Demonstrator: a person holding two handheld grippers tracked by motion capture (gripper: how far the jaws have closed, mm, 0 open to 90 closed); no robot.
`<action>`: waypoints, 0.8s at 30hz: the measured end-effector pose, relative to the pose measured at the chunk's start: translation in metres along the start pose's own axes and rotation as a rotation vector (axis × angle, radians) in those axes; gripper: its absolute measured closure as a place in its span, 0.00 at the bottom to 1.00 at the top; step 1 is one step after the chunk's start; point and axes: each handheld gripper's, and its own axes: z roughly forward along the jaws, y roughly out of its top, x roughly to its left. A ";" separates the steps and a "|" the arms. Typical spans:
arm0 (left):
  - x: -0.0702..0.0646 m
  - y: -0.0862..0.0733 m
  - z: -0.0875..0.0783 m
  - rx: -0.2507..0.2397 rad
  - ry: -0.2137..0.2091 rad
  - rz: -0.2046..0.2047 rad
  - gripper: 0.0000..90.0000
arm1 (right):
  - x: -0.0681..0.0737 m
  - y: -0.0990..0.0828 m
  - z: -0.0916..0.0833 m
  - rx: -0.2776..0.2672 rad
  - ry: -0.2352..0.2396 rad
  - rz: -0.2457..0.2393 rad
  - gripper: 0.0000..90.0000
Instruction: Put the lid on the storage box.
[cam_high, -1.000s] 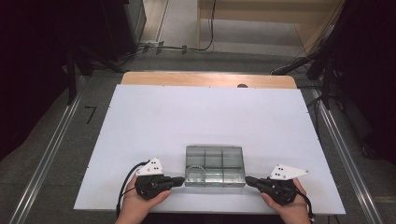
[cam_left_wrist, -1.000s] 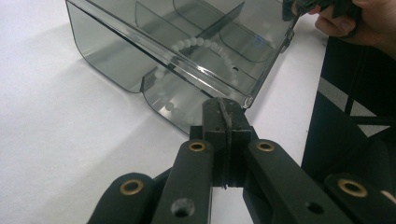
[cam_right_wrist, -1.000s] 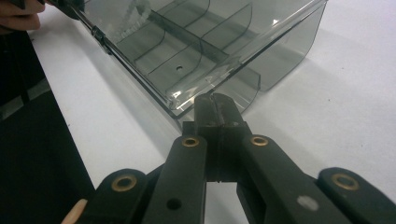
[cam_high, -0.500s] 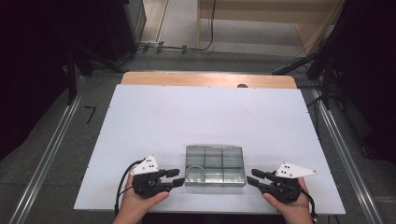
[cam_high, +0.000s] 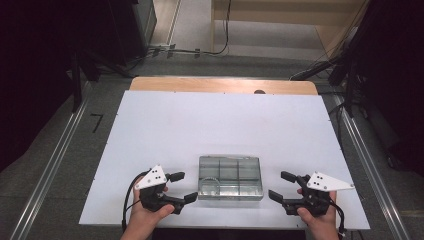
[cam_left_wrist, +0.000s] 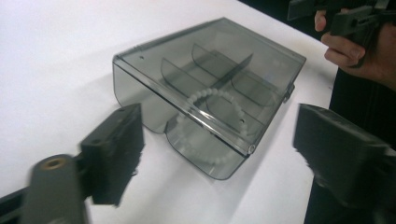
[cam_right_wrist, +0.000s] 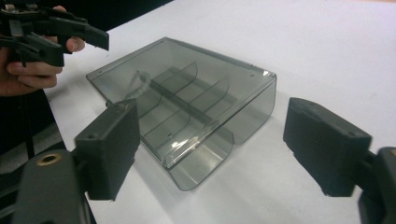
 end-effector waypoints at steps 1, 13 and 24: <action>0.000 0.000 0.000 0.000 0.000 0.000 0.12 | 0.000 0.000 -0.001 -0.007 -0.007 -0.001 0.16; 0.010 0.000 -0.018 -0.103 0.010 0.008 0.06 | -0.011 0.002 -0.013 -0.049 -0.029 0.011 0.04; 0.024 -0.002 -0.032 -0.144 0.056 -0.013 0.03 | -0.024 0.001 -0.025 -0.068 -0.056 0.025 0.02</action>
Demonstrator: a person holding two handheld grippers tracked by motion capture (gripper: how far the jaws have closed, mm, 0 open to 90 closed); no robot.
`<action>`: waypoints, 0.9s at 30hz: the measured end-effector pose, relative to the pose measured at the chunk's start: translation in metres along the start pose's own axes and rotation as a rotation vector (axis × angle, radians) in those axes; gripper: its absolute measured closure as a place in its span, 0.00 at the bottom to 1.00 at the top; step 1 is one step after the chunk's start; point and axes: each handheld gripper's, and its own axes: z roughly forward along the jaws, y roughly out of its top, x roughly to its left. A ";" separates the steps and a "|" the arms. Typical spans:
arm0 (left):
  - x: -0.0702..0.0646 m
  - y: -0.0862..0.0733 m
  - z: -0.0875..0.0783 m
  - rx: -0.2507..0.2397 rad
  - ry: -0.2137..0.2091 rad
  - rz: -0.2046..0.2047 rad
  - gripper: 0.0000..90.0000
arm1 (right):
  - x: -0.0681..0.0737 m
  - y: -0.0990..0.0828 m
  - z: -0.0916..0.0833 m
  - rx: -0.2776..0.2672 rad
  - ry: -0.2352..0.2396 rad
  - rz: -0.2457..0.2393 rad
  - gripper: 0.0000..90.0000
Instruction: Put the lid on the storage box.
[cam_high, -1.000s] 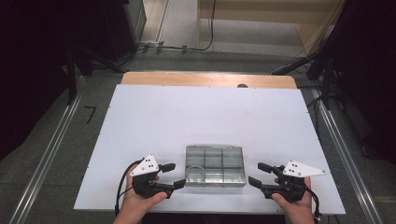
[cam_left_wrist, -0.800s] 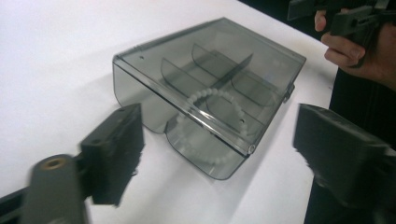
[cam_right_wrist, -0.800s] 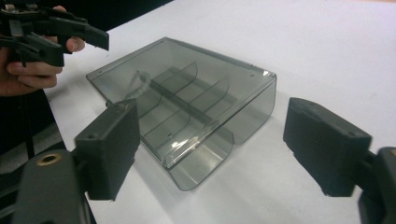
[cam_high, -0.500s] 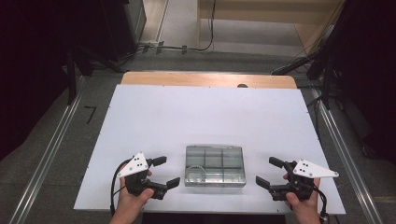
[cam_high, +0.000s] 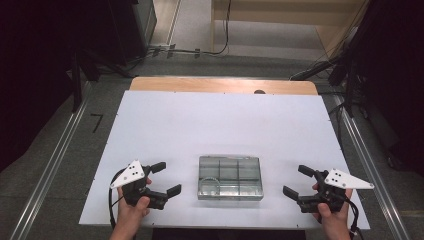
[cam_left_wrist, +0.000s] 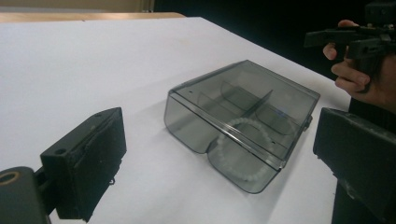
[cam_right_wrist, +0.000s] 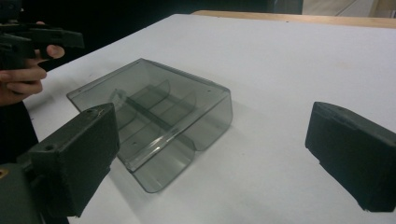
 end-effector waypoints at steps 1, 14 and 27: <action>0.002 0.000 -0.003 -0.003 0.020 0.008 0.02 | -0.002 -0.001 -0.001 -0.002 -0.004 -0.001 0.02; 0.020 -0.002 -0.018 -0.024 0.059 -0.008 0.01 | -0.026 -0.005 -0.015 -0.017 -0.066 0.029 0.01; 0.040 -0.006 -0.034 -0.036 0.102 -0.026 0.01 | -0.051 -0.010 -0.036 -0.033 -0.122 0.066 0.01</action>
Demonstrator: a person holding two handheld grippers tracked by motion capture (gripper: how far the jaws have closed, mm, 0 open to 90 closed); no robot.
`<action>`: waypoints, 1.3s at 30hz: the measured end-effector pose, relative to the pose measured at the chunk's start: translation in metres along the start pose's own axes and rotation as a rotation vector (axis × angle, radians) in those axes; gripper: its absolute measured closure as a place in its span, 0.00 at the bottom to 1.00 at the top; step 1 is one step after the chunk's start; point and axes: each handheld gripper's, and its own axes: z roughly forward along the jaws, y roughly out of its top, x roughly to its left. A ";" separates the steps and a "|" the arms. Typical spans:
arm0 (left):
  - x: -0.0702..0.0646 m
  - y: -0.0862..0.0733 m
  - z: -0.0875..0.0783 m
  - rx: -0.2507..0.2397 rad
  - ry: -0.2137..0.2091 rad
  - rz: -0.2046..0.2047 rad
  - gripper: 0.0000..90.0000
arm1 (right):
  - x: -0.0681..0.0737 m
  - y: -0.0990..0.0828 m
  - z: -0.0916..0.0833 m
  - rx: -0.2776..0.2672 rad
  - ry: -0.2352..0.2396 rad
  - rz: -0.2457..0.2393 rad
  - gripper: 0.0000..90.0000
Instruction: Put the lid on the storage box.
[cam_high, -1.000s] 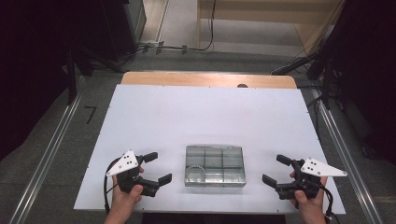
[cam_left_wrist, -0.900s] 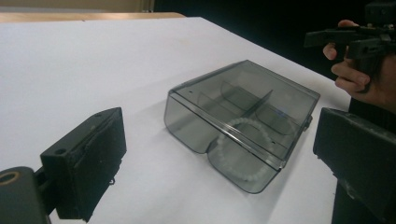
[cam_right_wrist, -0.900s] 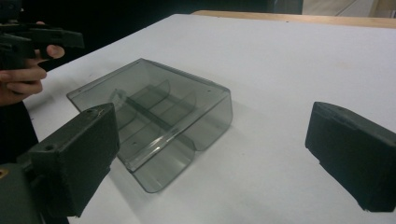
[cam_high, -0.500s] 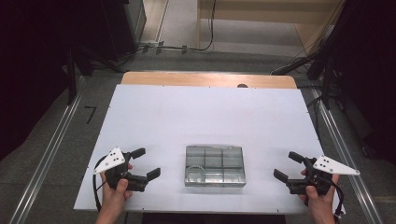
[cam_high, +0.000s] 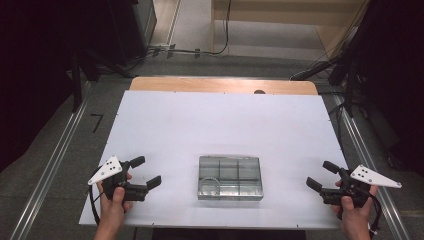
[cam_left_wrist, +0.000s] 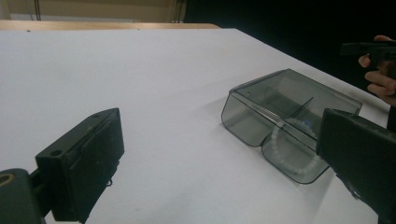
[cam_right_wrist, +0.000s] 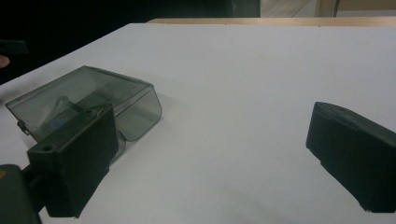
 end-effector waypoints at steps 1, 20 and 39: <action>0.001 -0.001 -0.001 -0.004 0.004 -0.003 0.01 | -0.001 0.000 -0.001 0.000 -0.005 0.003 0.01; 0.024 -0.006 -0.021 -0.054 0.027 0.007 0.00 | -0.028 -0.009 -0.011 -0.008 -0.059 0.029 0.00; 0.030 -0.013 -0.017 -0.054 0.026 0.024 0.00 | -0.036 -0.016 -0.009 -0.037 -0.057 0.038 0.00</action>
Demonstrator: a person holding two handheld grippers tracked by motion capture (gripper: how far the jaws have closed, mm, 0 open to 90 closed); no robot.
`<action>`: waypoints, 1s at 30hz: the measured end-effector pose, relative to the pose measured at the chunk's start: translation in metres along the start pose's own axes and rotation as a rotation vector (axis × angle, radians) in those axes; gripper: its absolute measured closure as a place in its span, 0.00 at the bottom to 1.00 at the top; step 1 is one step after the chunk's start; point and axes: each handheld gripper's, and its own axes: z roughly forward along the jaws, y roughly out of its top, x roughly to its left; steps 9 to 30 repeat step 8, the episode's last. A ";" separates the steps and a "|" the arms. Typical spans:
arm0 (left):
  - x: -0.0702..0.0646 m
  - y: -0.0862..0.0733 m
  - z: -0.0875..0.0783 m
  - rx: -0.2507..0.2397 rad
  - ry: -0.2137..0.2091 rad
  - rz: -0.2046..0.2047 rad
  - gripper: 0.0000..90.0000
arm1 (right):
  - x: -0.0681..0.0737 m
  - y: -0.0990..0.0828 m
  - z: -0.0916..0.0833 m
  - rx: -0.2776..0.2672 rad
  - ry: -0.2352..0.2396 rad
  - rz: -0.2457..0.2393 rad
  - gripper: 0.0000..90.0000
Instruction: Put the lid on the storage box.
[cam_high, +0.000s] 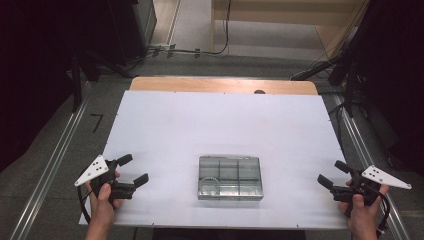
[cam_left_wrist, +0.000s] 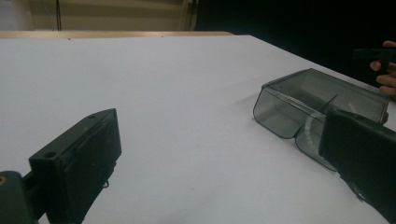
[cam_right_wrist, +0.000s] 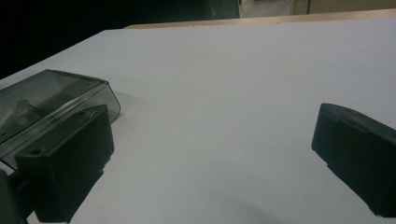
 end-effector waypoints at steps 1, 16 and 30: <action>0.000 0.000 0.000 0.000 -0.001 0.000 0.00 | 0.000 0.000 0.000 0.004 0.001 -0.002 0.00; -0.001 0.000 0.002 0.014 -0.003 0.011 0.00 | 0.001 -0.001 0.002 0.013 -0.006 -0.007 0.00; -0.001 0.000 0.002 0.014 -0.003 0.011 0.00 | 0.001 -0.001 0.002 0.013 -0.006 -0.007 0.00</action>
